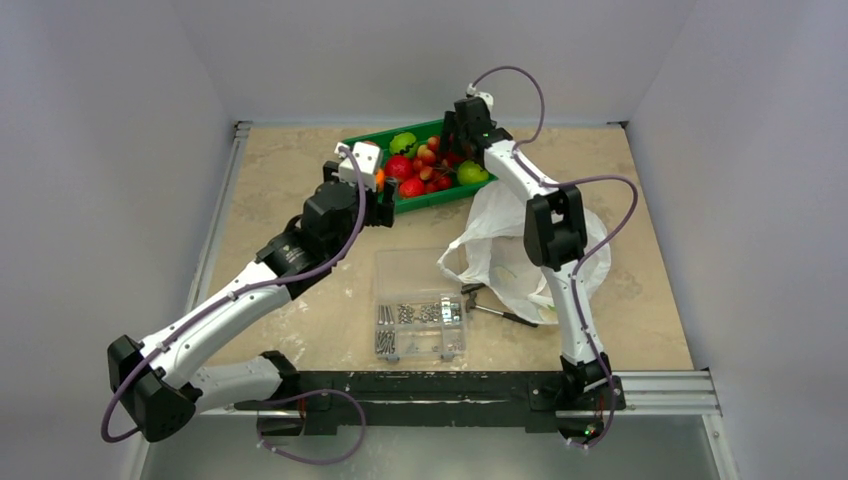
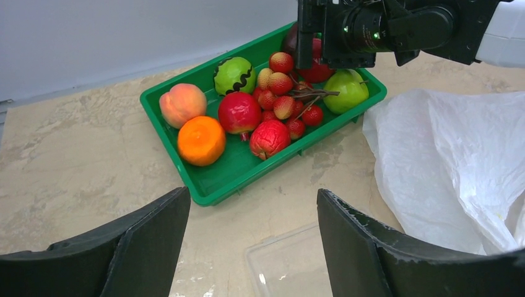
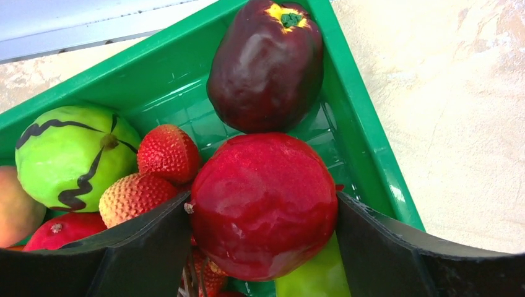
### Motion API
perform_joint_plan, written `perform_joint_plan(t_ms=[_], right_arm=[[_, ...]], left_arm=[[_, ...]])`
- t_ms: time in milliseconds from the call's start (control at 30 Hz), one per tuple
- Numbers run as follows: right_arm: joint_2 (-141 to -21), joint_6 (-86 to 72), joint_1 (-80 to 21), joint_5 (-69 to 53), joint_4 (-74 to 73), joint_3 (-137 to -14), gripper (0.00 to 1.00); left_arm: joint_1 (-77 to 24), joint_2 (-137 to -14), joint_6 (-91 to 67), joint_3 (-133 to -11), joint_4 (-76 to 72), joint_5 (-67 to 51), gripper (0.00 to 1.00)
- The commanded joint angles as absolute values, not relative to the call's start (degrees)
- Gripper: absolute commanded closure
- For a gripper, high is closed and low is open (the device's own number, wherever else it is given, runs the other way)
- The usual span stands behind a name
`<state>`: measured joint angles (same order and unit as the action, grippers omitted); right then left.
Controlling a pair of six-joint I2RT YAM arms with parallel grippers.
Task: Take the fake fruits out of the plastic bag
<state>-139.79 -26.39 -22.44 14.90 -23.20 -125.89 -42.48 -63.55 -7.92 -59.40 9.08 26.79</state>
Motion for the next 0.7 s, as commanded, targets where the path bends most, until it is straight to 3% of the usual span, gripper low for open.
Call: perform_joint_plan(t_ms=[0,167,333,433,567,667], right_arm=[[-133.19,-24.07,-22.59,14.36,-25.84,-128.19,0.18],[-127.31,-22.18,-22.59,15.35,-29.48,-129.31,0.07],[-117.20,-22.51,-22.59,14.95,-31.36,-123.50,0.06],[-106.35,-24.38,-22.58,12.51,-29.20,-111.17,0.06],[-86.90,-29.30,-22.59,6.88,-19.63,-83.29,0.07],[-72.67,-31.05,-22.59,7.27,-18.05,-69.84,0.08]], left_arm=[[-42.22,-64.40,-8.53,-62.34,8.79,22.55,0.25],[-42.19,-66.34,-8.68,-63.09,8.13,4.61,0.22],[-42.34,-68.40,-10.51,-63.39,5.87,-15.67,0.20],[-43.02,-69.81,-11.28,-63.60,5.39,-21.39,0.19],[-45.03,-71.86,-10.18,-64.71,7.32,-21.98,0.19],[-46.47,-73.19,-9.62,-65.01,7.91,-22.10,0.21]])
